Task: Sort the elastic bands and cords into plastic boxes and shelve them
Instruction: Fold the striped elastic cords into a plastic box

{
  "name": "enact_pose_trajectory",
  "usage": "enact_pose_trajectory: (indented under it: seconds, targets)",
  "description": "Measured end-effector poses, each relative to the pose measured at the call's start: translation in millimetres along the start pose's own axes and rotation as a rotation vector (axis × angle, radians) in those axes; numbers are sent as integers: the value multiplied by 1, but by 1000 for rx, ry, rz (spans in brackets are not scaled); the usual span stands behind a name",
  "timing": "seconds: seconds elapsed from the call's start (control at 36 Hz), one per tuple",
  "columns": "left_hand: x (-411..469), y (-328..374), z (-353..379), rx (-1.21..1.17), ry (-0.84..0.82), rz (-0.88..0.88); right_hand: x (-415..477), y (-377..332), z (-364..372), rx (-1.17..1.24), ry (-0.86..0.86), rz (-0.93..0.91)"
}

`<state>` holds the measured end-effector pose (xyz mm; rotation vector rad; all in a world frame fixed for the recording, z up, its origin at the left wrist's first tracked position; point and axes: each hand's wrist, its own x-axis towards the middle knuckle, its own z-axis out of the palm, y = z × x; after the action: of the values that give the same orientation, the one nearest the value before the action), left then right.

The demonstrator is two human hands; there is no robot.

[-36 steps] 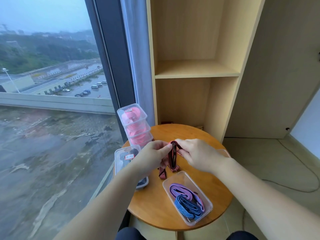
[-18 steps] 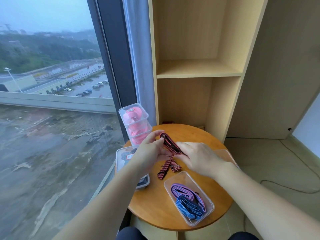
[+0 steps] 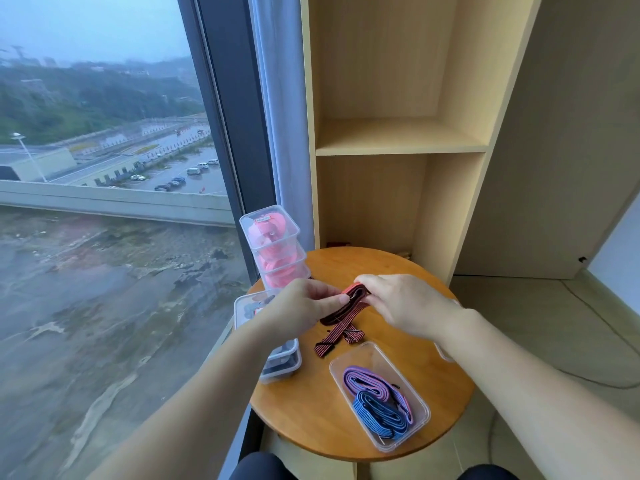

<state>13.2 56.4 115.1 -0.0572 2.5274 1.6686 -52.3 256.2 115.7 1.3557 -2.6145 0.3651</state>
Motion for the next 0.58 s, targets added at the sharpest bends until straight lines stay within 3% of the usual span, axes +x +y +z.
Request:
enact_pose_trajectory:
  seconds: [0.22,0.39,0.58]
  targets:
    - [6,3,3,73,34,8,6,-5,-4,1,-30,-16]
    - [9,0,14,-51,46,61,6,-13,2,244,29,95]
    - [14,-1,18,-360,204,27,1,-17,13,403,7,126]
